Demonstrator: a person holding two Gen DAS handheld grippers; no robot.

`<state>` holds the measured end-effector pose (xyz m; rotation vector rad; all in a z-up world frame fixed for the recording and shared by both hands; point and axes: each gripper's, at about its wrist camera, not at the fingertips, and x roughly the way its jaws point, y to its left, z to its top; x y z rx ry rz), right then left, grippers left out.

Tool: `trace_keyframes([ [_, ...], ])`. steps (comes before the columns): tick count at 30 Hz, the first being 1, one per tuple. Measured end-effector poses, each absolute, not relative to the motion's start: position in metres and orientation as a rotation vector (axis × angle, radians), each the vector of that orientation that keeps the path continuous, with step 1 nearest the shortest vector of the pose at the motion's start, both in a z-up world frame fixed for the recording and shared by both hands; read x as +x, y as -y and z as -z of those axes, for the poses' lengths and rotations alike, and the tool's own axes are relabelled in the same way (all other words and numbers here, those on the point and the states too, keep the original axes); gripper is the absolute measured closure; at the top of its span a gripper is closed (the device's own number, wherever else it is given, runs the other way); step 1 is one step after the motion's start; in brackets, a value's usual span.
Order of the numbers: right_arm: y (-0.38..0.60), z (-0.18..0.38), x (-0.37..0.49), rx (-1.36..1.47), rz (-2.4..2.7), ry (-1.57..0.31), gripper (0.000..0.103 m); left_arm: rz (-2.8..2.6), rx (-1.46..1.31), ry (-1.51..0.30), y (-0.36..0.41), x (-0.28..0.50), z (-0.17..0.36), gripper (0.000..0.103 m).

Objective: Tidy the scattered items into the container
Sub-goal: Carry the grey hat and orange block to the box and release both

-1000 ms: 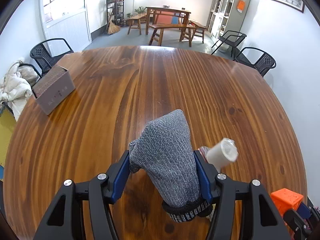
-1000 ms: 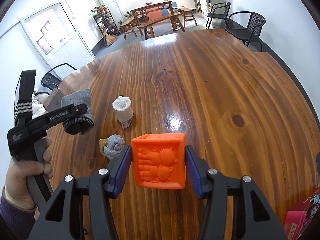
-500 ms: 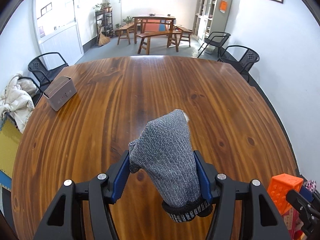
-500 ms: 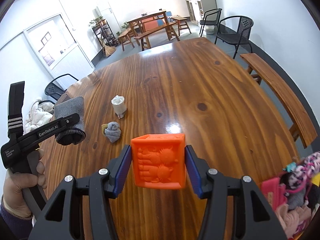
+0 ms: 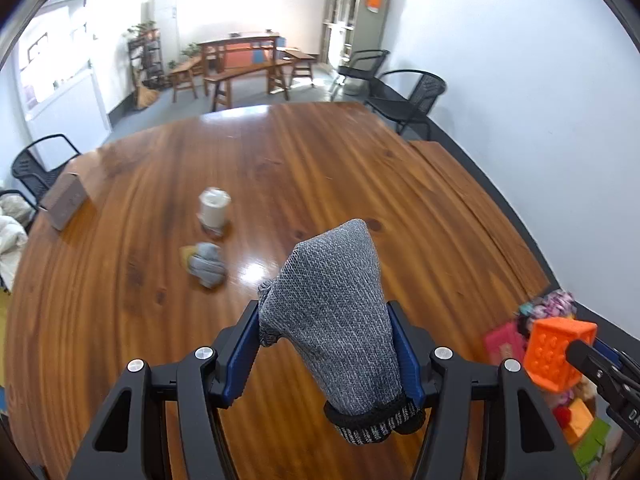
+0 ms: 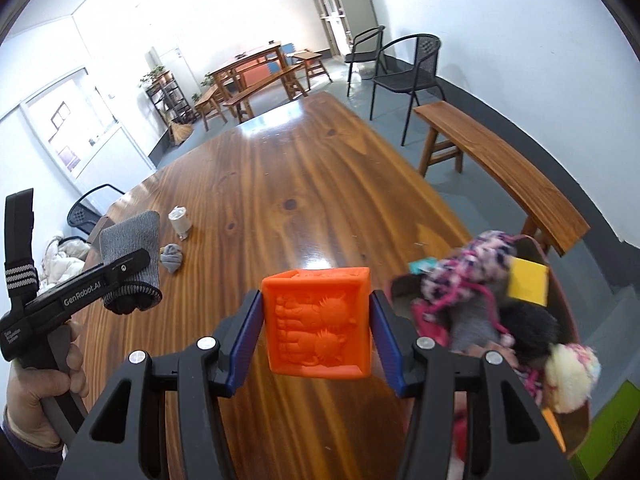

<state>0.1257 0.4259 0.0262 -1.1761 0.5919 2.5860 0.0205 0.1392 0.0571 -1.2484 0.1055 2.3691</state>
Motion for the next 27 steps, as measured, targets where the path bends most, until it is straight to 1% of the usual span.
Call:
trace_keyframes([
  [15,-0.524,-0.048,0.241,-1.006,-2.401,-0.649,0.046,-2.043,-1.190,-0.197,-0.265,0.132,-0.067,0.041],
  [21,-0.542,-0.044,0.264,-0.993,-2.375,-0.692,0.046,-1.931,-1.172,-0.248,-0.297,0.168,-0.065,0.041],
  [27,-0.554,-0.039,0.269,-0.995,-2.377,-0.710,0.046,-1.812,-1.194,-0.308,-0.317,0.201,-0.049,0.041],
])
